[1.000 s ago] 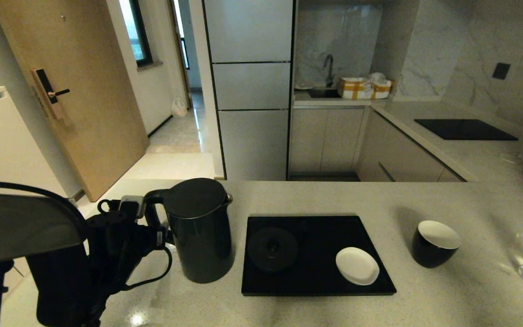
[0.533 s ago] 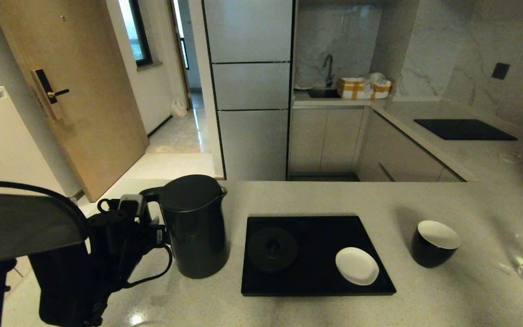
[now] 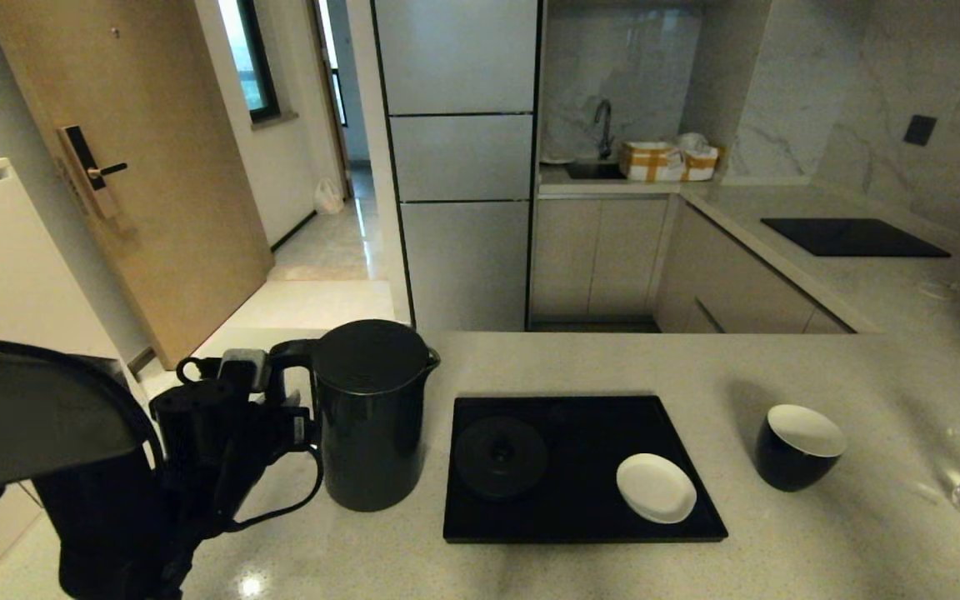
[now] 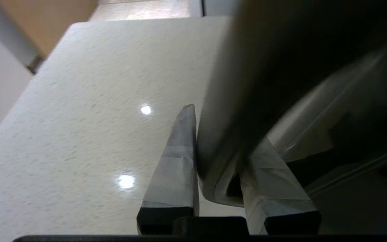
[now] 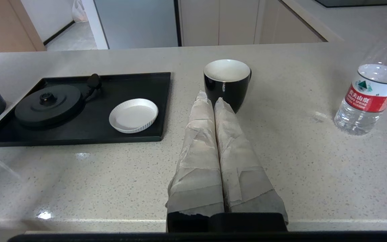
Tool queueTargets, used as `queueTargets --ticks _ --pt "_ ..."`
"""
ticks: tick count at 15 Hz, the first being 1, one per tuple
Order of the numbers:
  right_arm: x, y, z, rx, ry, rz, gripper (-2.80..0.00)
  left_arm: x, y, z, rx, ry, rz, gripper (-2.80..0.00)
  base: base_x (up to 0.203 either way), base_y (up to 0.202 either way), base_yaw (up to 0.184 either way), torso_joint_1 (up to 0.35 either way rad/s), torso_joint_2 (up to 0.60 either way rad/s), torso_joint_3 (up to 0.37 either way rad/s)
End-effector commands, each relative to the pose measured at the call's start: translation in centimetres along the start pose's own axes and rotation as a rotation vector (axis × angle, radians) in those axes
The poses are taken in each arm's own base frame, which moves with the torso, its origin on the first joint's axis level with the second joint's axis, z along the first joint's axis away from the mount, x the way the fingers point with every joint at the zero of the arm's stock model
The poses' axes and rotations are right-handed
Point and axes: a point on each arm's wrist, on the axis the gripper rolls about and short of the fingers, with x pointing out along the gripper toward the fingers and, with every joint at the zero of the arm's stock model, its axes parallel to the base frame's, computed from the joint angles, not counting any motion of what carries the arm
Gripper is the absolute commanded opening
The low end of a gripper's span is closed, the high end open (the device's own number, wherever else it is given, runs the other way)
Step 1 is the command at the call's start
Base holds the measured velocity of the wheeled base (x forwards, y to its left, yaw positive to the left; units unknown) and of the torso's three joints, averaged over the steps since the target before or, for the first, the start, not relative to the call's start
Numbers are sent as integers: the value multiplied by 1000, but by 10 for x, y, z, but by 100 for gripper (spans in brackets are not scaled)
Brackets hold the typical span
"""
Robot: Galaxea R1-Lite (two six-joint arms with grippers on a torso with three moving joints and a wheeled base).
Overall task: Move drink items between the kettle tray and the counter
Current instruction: Return the kettle to its original position
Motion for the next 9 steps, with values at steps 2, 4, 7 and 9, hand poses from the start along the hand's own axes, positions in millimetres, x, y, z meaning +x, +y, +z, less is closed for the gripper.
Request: queueTargets --ticks 2,4,7,9 --pt "0 0 0 -1 -2 0 -280 -10 -6 32 -64 -63 -28 -280 0 0 0 0 0 0" --pt "0 0 0 -1 0 0 -280 -12 -8 44 -83 -66 -37 -280 0 0 0 0 0 0" --pt "0 0 0 -1 0 0 -280 -5 -13 69 -125 -76 -29 -280 0 0 0 0 0 0" --pt "0 0 0 -1 0 0 -280 -5 -17 75 -135 -72 -32 -280 0 0 0 0 0 0"
